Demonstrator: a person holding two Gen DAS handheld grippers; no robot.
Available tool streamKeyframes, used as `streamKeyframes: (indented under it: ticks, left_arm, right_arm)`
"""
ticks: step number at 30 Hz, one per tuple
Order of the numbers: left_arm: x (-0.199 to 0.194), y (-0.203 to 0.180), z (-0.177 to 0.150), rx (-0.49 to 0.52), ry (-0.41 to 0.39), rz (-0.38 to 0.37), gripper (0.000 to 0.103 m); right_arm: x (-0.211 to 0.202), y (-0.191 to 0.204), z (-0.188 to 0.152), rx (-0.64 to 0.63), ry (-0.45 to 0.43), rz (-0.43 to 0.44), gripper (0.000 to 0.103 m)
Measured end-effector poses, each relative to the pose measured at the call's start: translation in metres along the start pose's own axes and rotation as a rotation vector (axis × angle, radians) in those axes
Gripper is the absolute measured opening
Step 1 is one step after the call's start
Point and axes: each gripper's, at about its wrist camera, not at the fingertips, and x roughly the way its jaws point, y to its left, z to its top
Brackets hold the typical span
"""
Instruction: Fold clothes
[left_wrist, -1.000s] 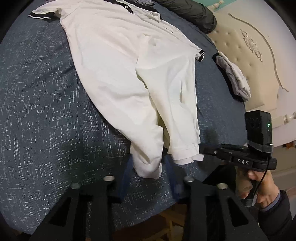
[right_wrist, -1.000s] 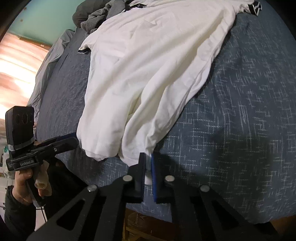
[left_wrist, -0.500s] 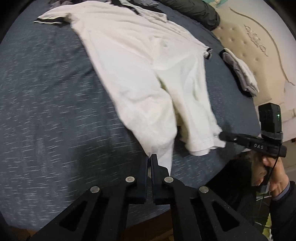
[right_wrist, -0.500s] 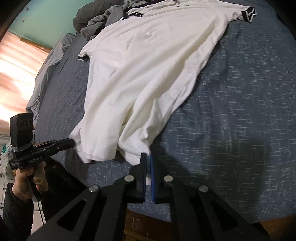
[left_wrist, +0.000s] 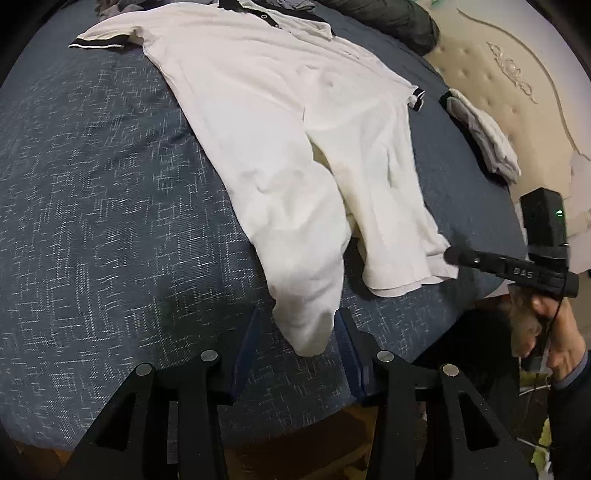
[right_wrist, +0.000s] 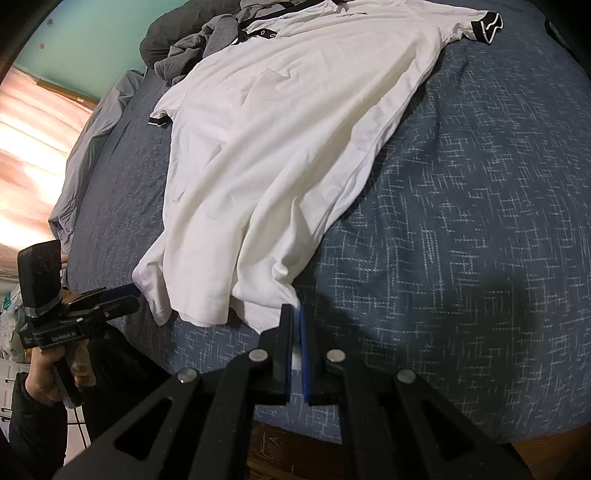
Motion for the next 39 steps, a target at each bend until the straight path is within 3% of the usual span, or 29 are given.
streamKeyframes:
  ticks: [4,6,8,11,17,22,27,31,32,35,39]
  left_arm:
    - [0.003,-0.003,0.000,0.019,-0.001,0.024,0.045]
    - [0.002,-0.002,0.000,0.039,0.001,0.040,0.031]
    - [-0.001,0.001,-0.002,0.044,0.001,0.040,0.005]
    - [-0.006,0.005,-0.005,0.053,0.000,0.038,0.001]
    - [-0.017,0.012,-0.009,0.068,-0.010,0.033,0.001]
    - [-0.038,0.035,-0.005,0.019,-0.049,0.052,0.001]
    - [-0.042,0.066,-0.002,-0.109,-0.055,0.082,0.001]
    - [-0.045,0.054,-0.006,-0.071,-0.074,0.063,0.004]
    - [-0.045,0.047,-0.007,-0.046,-0.073,0.061,0.008]
    - [-0.036,0.034,-0.008,0.014,-0.047,0.082,0.041]
    - [-0.023,0.029,-0.006,0.041,-0.018,0.100,0.043]
  right_arm:
    - [0.002,0.002,0.001,0.001,-0.002,-0.002,0.003]
    - [0.001,0.000,0.001,0.001,-0.002,-0.005,0.003]
    - [0.000,-0.003,0.001,0.003,-0.004,-0.010,0.003]
    - [-0.001,-0.005,0.002,0.007,-0.006,-0.007,0.003]
    - [-0.002,-0.005,0.001,0.007,-0.009,-0.005,0.003]
    - [-0.008,-0.009,0.002,0.010,-0.018,-0.014,0.003]
    - [-0.016,-0.017,0.003,0.026,-0.033,-0.023,0.003]
    - [-0.017,-0.018,0.002,0.021,-0.033,-0.023,0.003]
    - [-0.017,-0.018,0.002,0.021,-0.031,-0.024,0.003]
    - [-0.014,-0.018,0.003,0.028,-0.030,-0.022,0.003]
    - [-0.013,-0.015,0.002,0.023,-0.029,-0.017,0.003]
